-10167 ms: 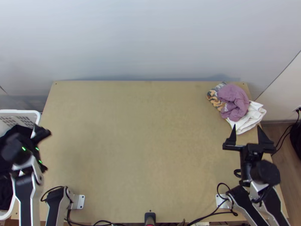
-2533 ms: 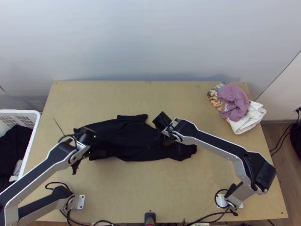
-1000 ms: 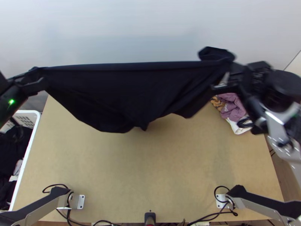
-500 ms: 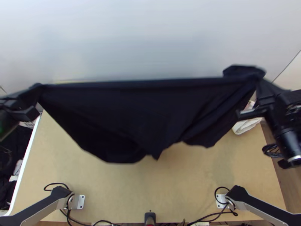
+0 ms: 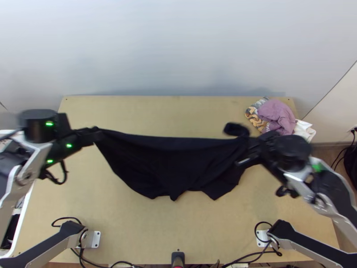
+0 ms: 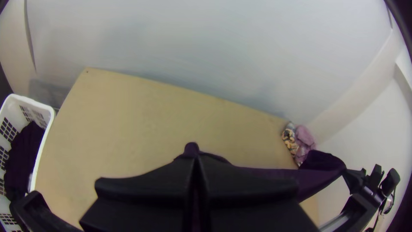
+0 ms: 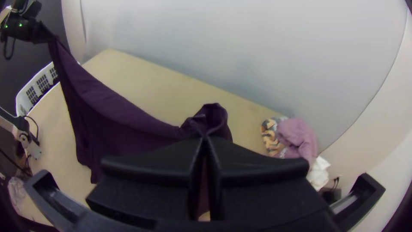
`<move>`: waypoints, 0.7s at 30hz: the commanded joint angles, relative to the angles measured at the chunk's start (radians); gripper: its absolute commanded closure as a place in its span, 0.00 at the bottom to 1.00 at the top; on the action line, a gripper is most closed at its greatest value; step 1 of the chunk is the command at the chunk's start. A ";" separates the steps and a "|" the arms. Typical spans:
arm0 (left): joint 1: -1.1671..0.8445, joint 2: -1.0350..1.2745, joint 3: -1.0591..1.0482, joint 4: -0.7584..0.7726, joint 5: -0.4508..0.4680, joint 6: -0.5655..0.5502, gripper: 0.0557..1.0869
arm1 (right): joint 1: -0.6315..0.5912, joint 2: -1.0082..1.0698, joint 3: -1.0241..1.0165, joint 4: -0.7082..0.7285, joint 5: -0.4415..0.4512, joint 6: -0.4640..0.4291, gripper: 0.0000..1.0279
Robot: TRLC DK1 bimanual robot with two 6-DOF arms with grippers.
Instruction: Fold the t-shirt
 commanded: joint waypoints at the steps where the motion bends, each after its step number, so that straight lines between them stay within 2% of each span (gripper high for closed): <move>1: 0.059 0.053 -0.270 0.145 0.006 -0.009 0.96 | -0.040 0.085 -0.203 0.093 -0.147 0.094 0.97; 6: 0.139 0.204 -0.293 0.260 0.006 -0.011 0.96 | -0.138 0.208 -0.243 0.164 -0.241 0.145 0.97; 9: 0.150 0.280 -0.276 0.370 0.001 -0.015 0.96 | -0.192 0.269 -0.272 0.216 -0.273 0.145 0.97; 16: 0.150 0.507 -0.151 0.474 -0.006 -0.015 0.95 | -0.259 0.416 -0.269 0.319 -0.290 0.174 0.97; 17: 0.150 0.535 -0.126 0.476 -0.005 -0.017 0.89 | -0.271 0.438 -0.255 0.325 -0.301 0.185 0.97; 19: 0.138 0.581 -0.079 0.467 0.001 -0.017 0.58 | -0.282 0.481 -0.224 0.327 -0.314 0.209 0.97; 21: 0.116 0.607 -0.036 0.433 0.023 -0.015 0.33 | -0.287 0.513 -0.197 0.330 -0.316 0.221 0.97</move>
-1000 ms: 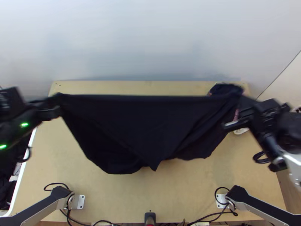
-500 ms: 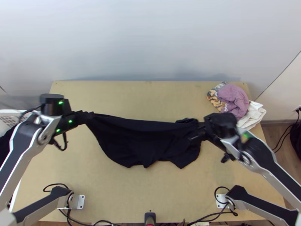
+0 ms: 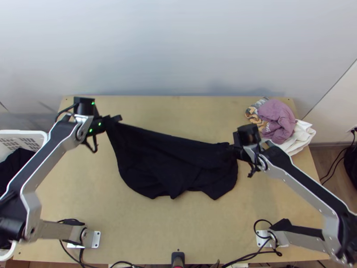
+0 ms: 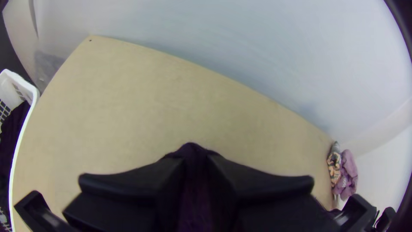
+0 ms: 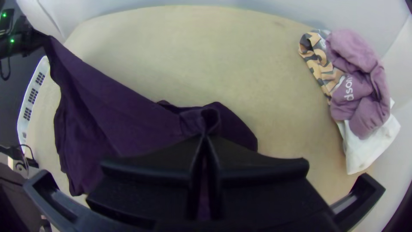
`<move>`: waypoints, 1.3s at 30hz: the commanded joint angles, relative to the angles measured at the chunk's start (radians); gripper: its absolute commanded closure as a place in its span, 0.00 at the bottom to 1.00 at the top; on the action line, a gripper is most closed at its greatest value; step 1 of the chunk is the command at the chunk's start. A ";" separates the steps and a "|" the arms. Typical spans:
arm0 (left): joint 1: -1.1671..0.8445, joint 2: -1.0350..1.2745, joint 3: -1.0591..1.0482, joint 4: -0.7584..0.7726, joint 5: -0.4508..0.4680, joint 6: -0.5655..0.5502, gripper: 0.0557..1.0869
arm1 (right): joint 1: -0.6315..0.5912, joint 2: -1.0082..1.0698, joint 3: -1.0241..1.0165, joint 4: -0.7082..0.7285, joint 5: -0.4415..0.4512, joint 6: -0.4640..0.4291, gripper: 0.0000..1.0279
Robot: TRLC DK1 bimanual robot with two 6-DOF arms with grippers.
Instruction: Fold the t-shirt
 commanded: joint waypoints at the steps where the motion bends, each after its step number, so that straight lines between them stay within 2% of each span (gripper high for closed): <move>1: -0.030 0.156 0.129 -0.020 0.042 -0.001 0.23 | -0.048 0.140 0.063 0.040 -0.031 0.056 0.97; 2: -0.045 0.156 0.141 -0.038 0.065 -0.002 0.18 | -0.046 0.152 0.077 0.042 -0.031 0.060 0.97; 6: -0.079 0.145 0.193 -0.144 0.140 -0.022 0.10 | -0.046 0.192 0.131 0.042 -0.034 0.088 0.97; 9: -0.088 0.131 0.216 -0.255 0.297 -0.017 0.06 | -0.046 0.212 0.163 0.042 -0.037 0.108 0.97; 10: -0.104 0.114 0.206 -0.268 0.312 -0.019 0.06 | -0.046 0.217 0.169 0.042 -0.037 0.114 0.97; 15: -0.285 0.045 0.077 -0.314 0.310 0.003 0.07 | -0.046 0.235 0.194 0.042 -0.037 0.134 0.97; 21: -0.452 0.076 0.002 -0.316 0.278 -0.004 0.07 | -0.048 0.240 0.212 0.042 -0.035 0.141 0.97; 24: -0.480 0.102 -0.008 -0.317 0.231 0.003 0.10 | -0.056 0.240 0.213 0.042 -0.035 0.141 0.97; 32: -0.481 0.133 -0.054 -0.311 0.174 0.016 0.10 | -0.066 0.218 0.201 0.042 -0.035 0.143 0.97; 36: -0.481 0.163 -0.057 -0.305 0.149 0.004 0.14 | -0.066 0.212 0.200 0.042 -0.035 0.143 0.97; 39: -0.481 0.168 -0.058 -0.293 0.140 -0.014 0.28 | -0.066 0.207 0.197 0.042 -0.035 0.141 0.97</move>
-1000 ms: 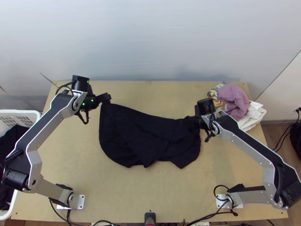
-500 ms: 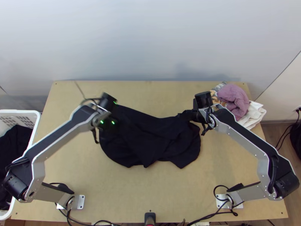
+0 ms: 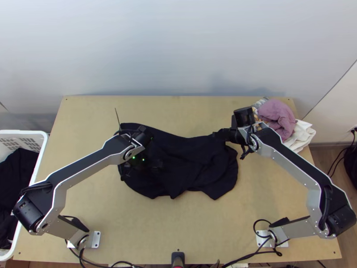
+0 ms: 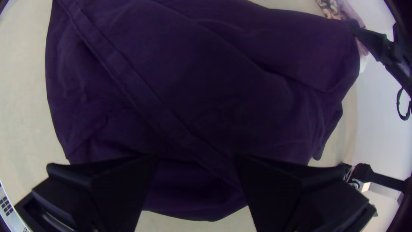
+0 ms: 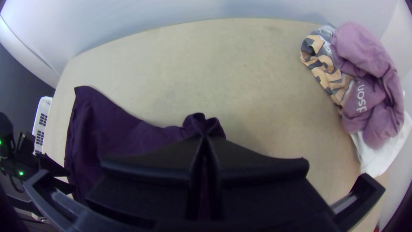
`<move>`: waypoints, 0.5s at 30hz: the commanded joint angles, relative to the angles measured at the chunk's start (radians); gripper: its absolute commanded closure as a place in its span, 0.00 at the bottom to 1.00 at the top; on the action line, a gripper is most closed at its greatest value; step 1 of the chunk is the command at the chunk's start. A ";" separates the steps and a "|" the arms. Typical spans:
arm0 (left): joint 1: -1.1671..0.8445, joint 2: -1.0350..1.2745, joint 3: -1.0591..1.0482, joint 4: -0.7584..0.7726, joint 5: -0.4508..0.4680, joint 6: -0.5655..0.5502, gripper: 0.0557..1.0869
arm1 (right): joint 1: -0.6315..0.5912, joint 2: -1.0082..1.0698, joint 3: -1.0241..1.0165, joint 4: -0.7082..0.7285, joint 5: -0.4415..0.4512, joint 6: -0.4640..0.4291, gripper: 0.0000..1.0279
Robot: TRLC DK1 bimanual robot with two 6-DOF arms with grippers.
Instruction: Fold the t-shirt
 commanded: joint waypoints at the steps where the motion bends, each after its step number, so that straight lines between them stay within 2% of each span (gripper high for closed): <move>1: -0.011 0.026 -0.014 0.021 -0.038 -0.028 0.34 | -0.001 -0.011 -0.007 0.000 0.001 -0.002 0.97; 5: -0.016 -0.003 -0.014 0.082 -0.107 -0.035 0.74 | -0.001 -0.013 -0.008 0.000 0.001 -0.003 0.97; 8: -0.015 -0.021 -0.014 0.121 -0.127 -0.032 0.96 | -0.003 -0.013 -0.008 -0.001 0.001 -0.003 0.97; 15: 0.025 -0.106 0.001 0.075 -0.116 -0.035 0.96 | -0.001 -0.025 -0.022 -0.009 -0.001 -0.002 0.97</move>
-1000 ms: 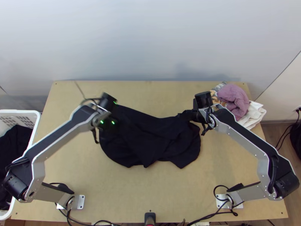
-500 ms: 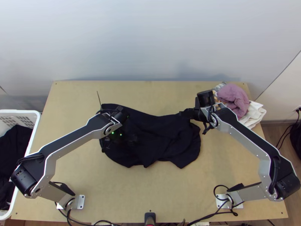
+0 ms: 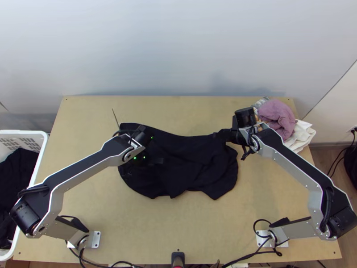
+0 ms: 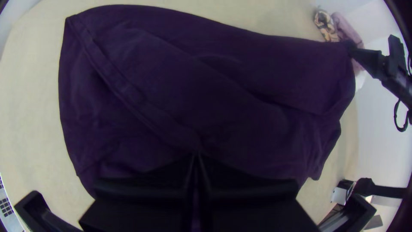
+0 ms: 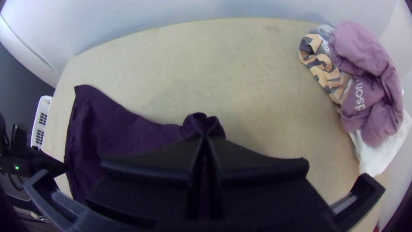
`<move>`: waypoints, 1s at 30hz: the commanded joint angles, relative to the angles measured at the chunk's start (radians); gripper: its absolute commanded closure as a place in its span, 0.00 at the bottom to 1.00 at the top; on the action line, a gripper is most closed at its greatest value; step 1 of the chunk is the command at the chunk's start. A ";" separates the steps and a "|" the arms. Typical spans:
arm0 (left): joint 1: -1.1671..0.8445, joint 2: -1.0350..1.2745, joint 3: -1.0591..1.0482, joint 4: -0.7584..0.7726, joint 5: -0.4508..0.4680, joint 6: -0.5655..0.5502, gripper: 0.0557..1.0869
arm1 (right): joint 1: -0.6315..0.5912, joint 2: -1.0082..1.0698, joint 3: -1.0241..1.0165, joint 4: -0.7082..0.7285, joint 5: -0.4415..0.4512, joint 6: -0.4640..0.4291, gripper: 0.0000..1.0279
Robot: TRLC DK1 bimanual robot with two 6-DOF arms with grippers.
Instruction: Fold the t-shirt
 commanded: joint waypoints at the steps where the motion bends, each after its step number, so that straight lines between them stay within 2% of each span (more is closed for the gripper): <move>1: 0.051 -0.099 0.005 -0.023 -0.006 0.000 0.96 | 0.005 -0.013 -0.012 -0.013 -0.001 0.002 0.97; 3: 0.108 -0.154 0.010 -0.040 0.009 0.005 0.96 | 0.025 -0.021 -0.029 -0.023 -0.018 0.002 0.97; 5: 0.206 -0.213 0.027 -0.061 0.069 0.011 0.96 | 0.065 -0.027 -0.039 -0.046 -0.053 0.005 0.97; 13: 0.581 -0.363 0.082 -0.176 0.208 0.089 0.96 | 0.265 -0.044 -0.055 -0.174 -0.254 0.025 0.97; 17: 0.673 -0.397 0.070 -0.198 0.227 0.123 0.96 | 0.341 -0.028 -0.055 -0.215 -0.317 0.024 0.97; 20: 0.697 -0.413 0.046 -0.201 0.236 0.129 0.96 | 0.381 -0.022 -0.069 -0.217 -0.325 0.022 0.97; 24: 0.689 -0.436 0.023 -0.201 0.241 0.123 0.96 | 0.381 -0.027 -0.076 -0.217 -0.325 0.025 0.79; 25: 0.683 -0.438 0.020 -0.201 0.241 0.120 0.96 | 0.366 -0.030 -0.076 -0.217 -0.323 0.025 0.77; 27: 0.679 -0.440 0.019 -0.201 0.241 0.116 0.96 | 0.323 -0.042 -0.065 -0.218 -0.323 0.027 0.66; 28: 0.677 -0.440 0.019 -0.201 0.241 0.114 0.96 | 0.300 -0.051 -0.058 -0.220 -0.323 0.027 0.58; 30: 0.676 -0.440 0.014 -0.201 0.241 0.114 0.96 | 0.252 -0.062 -0.035 -0.227 -0.312 0.028 0.30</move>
